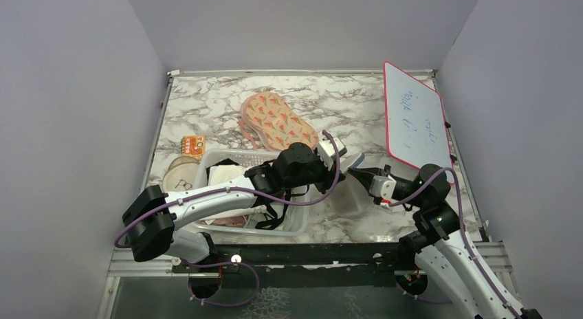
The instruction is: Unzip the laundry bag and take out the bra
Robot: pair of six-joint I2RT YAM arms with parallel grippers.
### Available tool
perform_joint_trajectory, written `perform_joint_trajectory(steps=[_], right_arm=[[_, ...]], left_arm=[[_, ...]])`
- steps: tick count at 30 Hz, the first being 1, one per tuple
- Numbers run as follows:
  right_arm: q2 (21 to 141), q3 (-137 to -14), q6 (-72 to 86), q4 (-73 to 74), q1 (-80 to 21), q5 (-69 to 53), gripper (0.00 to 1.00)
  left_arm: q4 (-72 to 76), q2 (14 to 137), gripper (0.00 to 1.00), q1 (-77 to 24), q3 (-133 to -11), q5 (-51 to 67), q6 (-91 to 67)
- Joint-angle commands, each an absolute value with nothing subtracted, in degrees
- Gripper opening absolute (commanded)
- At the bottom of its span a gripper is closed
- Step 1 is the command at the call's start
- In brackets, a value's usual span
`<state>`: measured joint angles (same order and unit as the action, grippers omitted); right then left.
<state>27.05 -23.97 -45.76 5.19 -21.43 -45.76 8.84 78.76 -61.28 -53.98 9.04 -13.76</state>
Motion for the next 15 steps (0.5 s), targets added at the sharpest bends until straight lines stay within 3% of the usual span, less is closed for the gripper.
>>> perform_joint_trajectory(steps=[1, 15], right_arm=[[27.5, -26.9, -37.5, 5.1, -21.7, -40.8, 0.01], [30.2, -26.9, -30.9, 1.3, -21.7, -35.8, 0.01]], left_arm=[[10.5, 76.4, 0.0, -61.5, -55.7, 7.0, -12.2], [12.1, 75.4, 0.0, -61.5, -54.5, 7.7, -11.0]])
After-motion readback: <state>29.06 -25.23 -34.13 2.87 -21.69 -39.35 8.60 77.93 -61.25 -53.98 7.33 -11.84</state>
